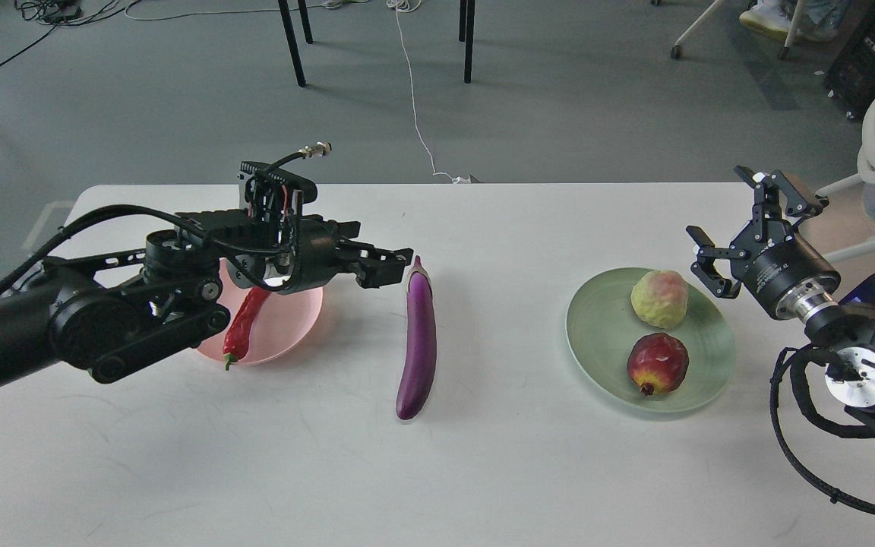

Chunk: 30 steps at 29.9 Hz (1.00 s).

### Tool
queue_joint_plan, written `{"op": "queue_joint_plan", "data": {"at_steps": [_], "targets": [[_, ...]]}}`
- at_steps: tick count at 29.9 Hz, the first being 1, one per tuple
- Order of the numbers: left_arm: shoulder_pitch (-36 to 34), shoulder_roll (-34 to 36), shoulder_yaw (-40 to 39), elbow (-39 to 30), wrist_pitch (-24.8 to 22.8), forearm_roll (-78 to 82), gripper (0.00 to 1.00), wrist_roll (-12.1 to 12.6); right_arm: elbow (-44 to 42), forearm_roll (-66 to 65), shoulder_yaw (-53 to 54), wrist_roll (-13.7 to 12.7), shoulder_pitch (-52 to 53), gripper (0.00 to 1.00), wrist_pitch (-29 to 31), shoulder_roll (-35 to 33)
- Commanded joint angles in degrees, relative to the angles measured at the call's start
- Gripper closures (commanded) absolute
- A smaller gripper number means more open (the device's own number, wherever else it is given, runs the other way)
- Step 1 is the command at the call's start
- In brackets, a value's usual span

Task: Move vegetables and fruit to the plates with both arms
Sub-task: 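Reach the left gripper to the eggplant and grasp it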

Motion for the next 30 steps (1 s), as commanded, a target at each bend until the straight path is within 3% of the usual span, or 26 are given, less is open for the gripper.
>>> {"op": "queue_joint_plan", "data": {"at_steps": [1,5,22,25,28,29,30], "targets": [[0.8,-4.7,0.6,2.4,0.1,-0.2,0.02,1.9,0.0,0.0,0.1,0.0,-0.3,0.03,0.0,-0.1],[3.5,-7.1,1.1,4.3,-0.2,-0.2,0.02,3.7,0.0,0.0,0.0,0.0,-0.5,0.03,0.0,-0.1],[7.4,-8.0,1.1,4.8,-2.5,0.6,0.07,5.9,0.4,0.0,0.0,0.0,-1.3,0.03,0.0,-0.2],[8.1,-8.1,1.0,4.8,-3.1,0.5,0.21,7.2,0.4,0.0,0.0,0.0,-1.3,0.03,-0.1,-0.1],[8.1,-8.1,0.9,4.7,-3.0,0.3,0.66,8.8,0.4,0.0,0.0,0.0,-1.3,0.03,-0.2,-0.1],[8.1,-8.1,0.8,4.7,-2.8,0.3,0.75,9.7,0.4,0.0,0.0,0.0,-1.3,0.03,-0.2,0.0],[8.1,-8.1,0.8,4.7,-2.7,0.1,0.76,10.5,0.4,0.0,0.0,0.0,-1.3,0.03,-0.2,0.0]]}}
